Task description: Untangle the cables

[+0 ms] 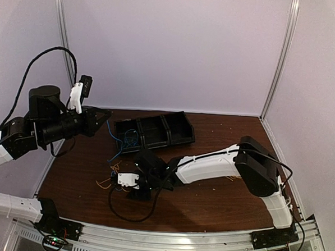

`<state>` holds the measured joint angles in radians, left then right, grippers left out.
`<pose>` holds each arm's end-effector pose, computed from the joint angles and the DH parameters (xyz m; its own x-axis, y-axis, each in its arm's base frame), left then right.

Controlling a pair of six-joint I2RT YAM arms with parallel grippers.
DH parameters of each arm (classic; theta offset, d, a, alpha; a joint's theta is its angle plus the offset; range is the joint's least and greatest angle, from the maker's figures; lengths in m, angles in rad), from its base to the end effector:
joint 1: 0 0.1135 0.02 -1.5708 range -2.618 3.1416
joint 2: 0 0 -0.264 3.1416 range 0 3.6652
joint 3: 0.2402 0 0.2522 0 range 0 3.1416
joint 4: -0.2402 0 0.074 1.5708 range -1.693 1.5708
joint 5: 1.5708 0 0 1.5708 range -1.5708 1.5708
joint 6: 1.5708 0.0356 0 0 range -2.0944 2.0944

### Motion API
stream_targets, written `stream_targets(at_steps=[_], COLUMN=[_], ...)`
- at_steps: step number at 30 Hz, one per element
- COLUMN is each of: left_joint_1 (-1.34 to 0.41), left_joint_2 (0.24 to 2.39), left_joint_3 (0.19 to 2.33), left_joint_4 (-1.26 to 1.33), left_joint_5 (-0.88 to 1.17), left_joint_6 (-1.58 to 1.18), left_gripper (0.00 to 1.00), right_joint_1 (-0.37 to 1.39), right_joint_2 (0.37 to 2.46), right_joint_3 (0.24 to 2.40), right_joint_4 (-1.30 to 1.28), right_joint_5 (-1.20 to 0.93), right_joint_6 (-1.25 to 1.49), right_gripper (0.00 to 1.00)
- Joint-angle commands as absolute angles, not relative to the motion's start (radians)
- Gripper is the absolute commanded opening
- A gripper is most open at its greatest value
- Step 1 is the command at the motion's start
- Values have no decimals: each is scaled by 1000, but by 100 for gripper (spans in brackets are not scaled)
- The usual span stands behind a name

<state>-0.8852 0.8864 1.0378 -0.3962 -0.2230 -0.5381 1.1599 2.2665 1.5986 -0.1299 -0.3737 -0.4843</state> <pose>0.1275 -0.1434 0.3880 -0.4490 -0.2405 -0.8606 0.4529 0.7690 -0.4512 0.1852 0.4576 0.1348 0.1917 -0.6451 -0.7396 -0.9786 -0.1832 -0.0939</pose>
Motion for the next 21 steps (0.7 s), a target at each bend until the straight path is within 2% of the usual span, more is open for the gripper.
stream_targets(at_steps=[1,2,4,5,8,14,21], left_joint_1=[-887,-887,-887,-887,-886,-887,-887], left_joint_2=[883,885,886,886,895,924,902], left_joint_3=[1054,1059,1073,1081,1136,1359,1613], left_joint_4=[-352,-360,-375,-382,-420,-522,-636], left_joint_5=[-224,-228,-237,-243,-277,-395,-613], left_joint_6=[-537,-536,-532,-528,-499,-388,-275], left_gripper=[0,0,0,0,0,0,0], right_joint_1=[1164,1164,1162,1160,1142,1030,659], right_joint_2=[2293,2297,2299,2291,2221,1954,1613], right_joint_3=[1626,1625,1622,1618,1549,1221,932], right_joint_4=[-70,-62,-58,-70,-109,-216,-291], right_joint_5=[-318,-307,-295,-293,-291,-206,-146], right_joint_6=[-447,-442,-437,-437,-458,-585,-664], right_gripper=[30,26,2,0,0,0,0])
